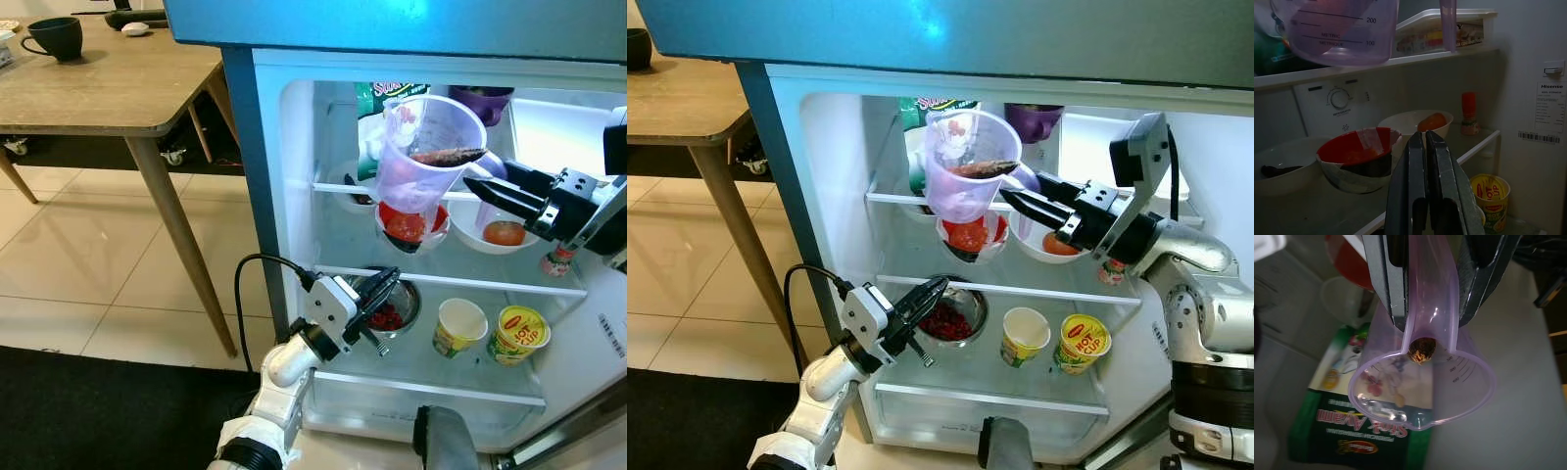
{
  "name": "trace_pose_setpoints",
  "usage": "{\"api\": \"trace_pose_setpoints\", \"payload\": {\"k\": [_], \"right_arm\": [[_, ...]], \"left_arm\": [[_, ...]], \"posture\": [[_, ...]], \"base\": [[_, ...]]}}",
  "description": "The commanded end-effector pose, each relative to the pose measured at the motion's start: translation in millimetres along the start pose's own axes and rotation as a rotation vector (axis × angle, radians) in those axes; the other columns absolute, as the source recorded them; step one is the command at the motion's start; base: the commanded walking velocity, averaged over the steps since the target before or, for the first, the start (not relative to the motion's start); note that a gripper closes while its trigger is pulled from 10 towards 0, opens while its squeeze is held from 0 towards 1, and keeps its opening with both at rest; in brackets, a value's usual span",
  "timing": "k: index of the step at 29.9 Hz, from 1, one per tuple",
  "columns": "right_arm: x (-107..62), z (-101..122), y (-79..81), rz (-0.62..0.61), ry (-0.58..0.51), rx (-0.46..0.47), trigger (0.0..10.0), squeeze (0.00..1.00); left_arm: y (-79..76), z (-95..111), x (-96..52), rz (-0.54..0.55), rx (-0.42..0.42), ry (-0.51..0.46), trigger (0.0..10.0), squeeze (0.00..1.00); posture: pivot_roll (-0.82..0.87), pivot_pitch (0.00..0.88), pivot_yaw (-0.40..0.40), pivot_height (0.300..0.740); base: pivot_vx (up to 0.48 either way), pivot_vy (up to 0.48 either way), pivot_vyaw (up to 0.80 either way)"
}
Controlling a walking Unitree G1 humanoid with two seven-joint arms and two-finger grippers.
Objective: Restocking fridge
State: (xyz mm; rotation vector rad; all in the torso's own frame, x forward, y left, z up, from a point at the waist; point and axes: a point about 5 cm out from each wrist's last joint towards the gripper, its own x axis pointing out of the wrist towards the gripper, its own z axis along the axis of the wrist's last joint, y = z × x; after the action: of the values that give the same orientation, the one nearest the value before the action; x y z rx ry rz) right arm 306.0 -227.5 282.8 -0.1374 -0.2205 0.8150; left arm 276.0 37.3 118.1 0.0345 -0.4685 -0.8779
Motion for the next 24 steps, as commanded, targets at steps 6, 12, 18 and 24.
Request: {"api": "trace_pose_setpoints", "payload": {"k": [6,12,18,24], "right_arm": [[2.3,8,-16.8,-0.151,0.079,-0.014,10.0,0.0],[8.6,17,-25.5,-0.248,0.064,-0.018,10.0,0.0],[15.9,18,-39.2,-0.372,0.099,0.017,10.0,0.0],[17.9,17,-42.9,-0.422,0.106,0.01,10.0,0.0]], "left_arm": [[-1.0,3,2.3,0.015,-0.017,-0.008,10.0,0.0],[5.3,9,7.1,0.04,-0.006,-0.028,10.0,0.0],[5.5,11,9.3,0.054,-0.01,-0.038,10.0,0.0],[5.6,11,10.6,0.061,-0.009,-0.04,10.0,0.0]], "posture": [[-0.1,0.0,-0.016,0.484],[-0.1,0.0,-0.015,0.484],[-0.1,0.0,-0.014,0.484],[-0.1,0.0,-0.014,0.484]], "base": [[0.0,0.0,0.0],[0.0,0.0,0.0],[0.0,0.0,0.0],[0.0,0.0,0.0]]}}
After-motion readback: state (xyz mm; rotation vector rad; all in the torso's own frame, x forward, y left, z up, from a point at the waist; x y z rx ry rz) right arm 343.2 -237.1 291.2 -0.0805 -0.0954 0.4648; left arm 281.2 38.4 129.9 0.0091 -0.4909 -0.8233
